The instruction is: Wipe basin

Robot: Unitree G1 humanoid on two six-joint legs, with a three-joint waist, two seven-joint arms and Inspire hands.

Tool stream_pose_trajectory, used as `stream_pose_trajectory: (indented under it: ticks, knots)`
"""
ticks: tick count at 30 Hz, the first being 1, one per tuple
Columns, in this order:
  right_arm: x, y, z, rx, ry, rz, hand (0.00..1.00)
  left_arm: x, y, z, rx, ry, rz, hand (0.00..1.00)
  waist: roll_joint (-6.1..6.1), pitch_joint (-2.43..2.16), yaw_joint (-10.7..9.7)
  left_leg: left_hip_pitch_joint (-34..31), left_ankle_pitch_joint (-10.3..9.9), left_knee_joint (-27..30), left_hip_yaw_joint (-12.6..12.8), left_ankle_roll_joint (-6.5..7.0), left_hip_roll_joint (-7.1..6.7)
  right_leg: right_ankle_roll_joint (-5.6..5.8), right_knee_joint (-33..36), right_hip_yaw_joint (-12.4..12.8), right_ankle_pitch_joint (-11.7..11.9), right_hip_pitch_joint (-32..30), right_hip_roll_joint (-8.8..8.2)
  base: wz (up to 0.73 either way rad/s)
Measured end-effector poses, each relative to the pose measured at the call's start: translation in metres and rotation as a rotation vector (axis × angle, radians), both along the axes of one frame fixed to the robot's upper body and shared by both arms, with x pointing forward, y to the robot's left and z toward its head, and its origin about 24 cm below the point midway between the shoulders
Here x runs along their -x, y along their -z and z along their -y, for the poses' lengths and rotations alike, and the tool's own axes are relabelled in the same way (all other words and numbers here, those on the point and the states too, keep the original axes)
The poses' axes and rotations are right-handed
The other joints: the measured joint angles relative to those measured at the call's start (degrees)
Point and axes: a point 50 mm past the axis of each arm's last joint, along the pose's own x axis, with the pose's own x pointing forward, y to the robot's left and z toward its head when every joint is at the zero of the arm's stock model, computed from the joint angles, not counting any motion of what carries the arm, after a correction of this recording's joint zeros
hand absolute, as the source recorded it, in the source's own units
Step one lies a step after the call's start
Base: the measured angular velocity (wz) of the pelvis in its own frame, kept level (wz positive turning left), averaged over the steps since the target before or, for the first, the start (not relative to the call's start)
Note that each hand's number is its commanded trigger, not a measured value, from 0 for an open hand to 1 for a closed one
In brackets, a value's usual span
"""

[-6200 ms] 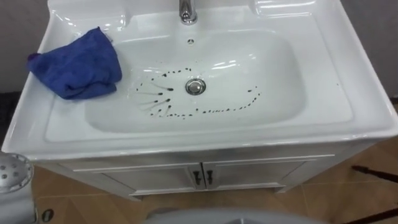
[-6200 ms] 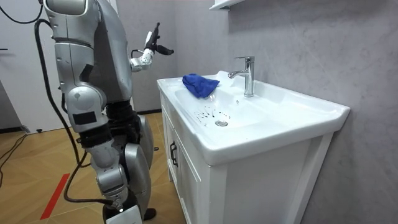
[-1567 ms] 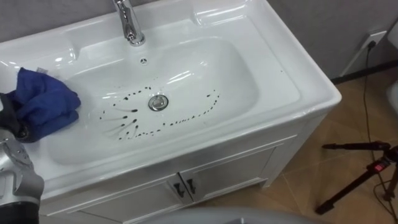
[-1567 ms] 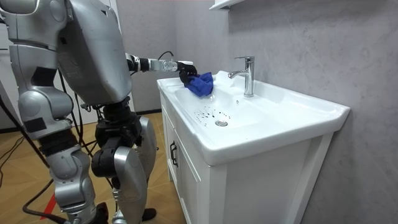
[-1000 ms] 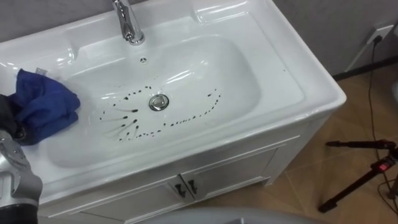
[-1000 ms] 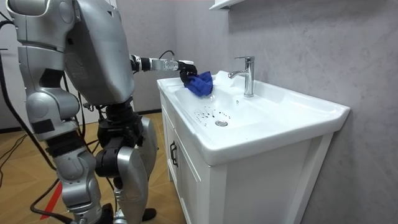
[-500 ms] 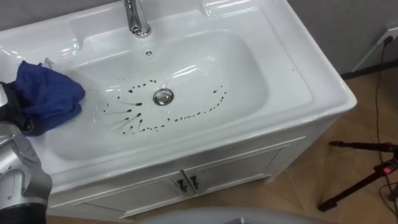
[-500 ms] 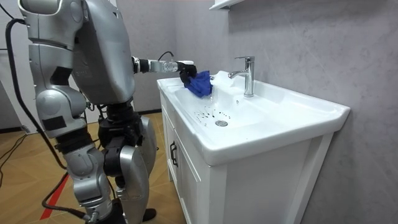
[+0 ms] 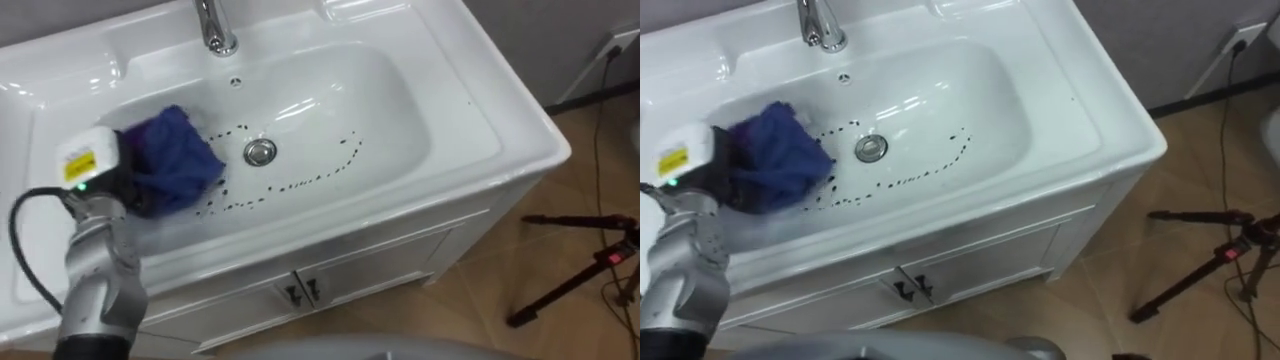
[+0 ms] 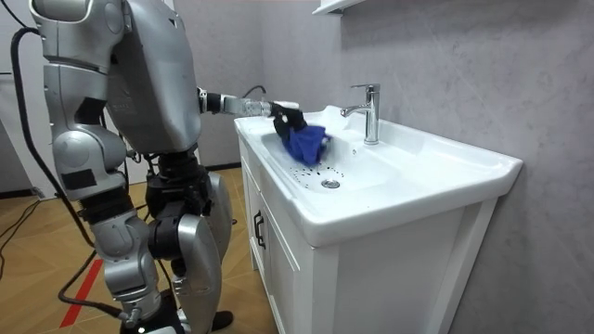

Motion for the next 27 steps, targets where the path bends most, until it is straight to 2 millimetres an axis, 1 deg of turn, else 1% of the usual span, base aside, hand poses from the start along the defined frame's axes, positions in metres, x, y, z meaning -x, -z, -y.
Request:
stream_pose_trajectory:
  ticks: [1, 3, 5, 9, 15, 17, 19, 24, 27]
  knots:
    - [0.000, 0.001, -0.002, -0.006, 0.002, 0.000, 0.00, 0.000, 0.001, 0.003, 0.004, 0.013, -0.001, 1.00, -0.21, -0.10, -0.3, 0.0, 0.0, 0.0, 0.0, 0.00, 0.05, -0.04, 0.0, 0.1, 0.0, -0.1, 0.07, -0.07]
    - [0.000, 0.001, -0.002, -0.005, 0.002, -0.001, 0.00, -0.002, 0.000, 0.003, 0.003, 0.014, 0.006, 1.00, -0.27, -0.14, -0.3, 0.0, 0.0, 0.0, 0.2, 0.00, 0.06, -0.04, -0.1, 0.4, 0.0, -0.3, 0.11, -0.09]
    - [-0.001, 0.001, -0.002, -0.005, -0.006, 0.000, 0.00, -0.001, 0.001, 0.003, 0.005, 0.014, -0.003, 1.00, -0.14, -0.08, -0.3, 0.0, 0.0, 0.0, 1.0, 0.00, 0.10, 0.03, 0.0, 1.1, 0.3, -0.5, 0.21, -0.13]
    - [-0.002, 0.003, -0.008, -0.013, -0.031, -0.008, 0.00, 0.000, 0.005, 0.002, 0.002, 0.014, -0.017, 1.00, 0.02, 0.05, -0.5, 0.3, 0.0, 0.0, 1.1, 0.00, 0.12, 0.06, 0.1, 1.4, 0.4, -0.3, 0.29, -0.04]
    - [0.011, 0.004, -0.010, -0.037, -0.032, -0.048, 0.00, 0.000, 0.015, -0.001, -0.012, 0.027, -0.023, 1.00, 0.14, 0.15, -0.5, 1.0, 0.0, -0.1, 1.4, 0.00, 0.19, 0.03, -0.1, 1.4, 0.3, 0.3, 0.34, -0.01]
    - [0.010, 0.004, -0.009, -0.037, -0.039, -0.053, 0.00, 0.002, 0.018, -0.005, -0.016, 0.016, -0.020, 1.00, 0.12, 0.14, -0.3, 1.3, 0.0, -0.1, 2.2, 0.00, 0.23, 0.03, -0.1, 2.4, 0.3, 0.1, 0.48, -0.17]
    - [0.012, 0.004, -0.009, -0.034, -0.044, -0.062, 0.00, 0.004, 0.021, -0.008, -0.019, -0.001, -0.024, 1.00, 0.05, 0.09, -0.4, 1.6, 0.0, -0.1, 2.9, 0.00, 0.29, 0.01, 0.0, 2.8, 0.4, 0.0, 0.53, -0.19]
    - [0.019, 0.003, -0.009, -0.034, -0.042, -0.078, 0.00, 0.008, 0.025, -0.010, -0.034, -0.014, -0.021, 1.00, -0.26, -0.14, -0.5, 2.0, 0.0, -0.1, 3.4, 0.00, 0.35, -0.03, 0.1, 3.1, 0.5, 0.2, 0.57, -0.05]
    - [0.020, 0.003, -0.009, -0.040, -0.067, -0.090, 0.00, 0.014, 0.032, -0.014, -0.051, -0.032, -0.030, 1.00, -0.42, -0.26, -0.4, 3.4, 0.0, -0.4, 4.0, 0.00, 0.55, -0.15, -0.1, 3.8, 0.6, 1.2, 0.91, -0.12]
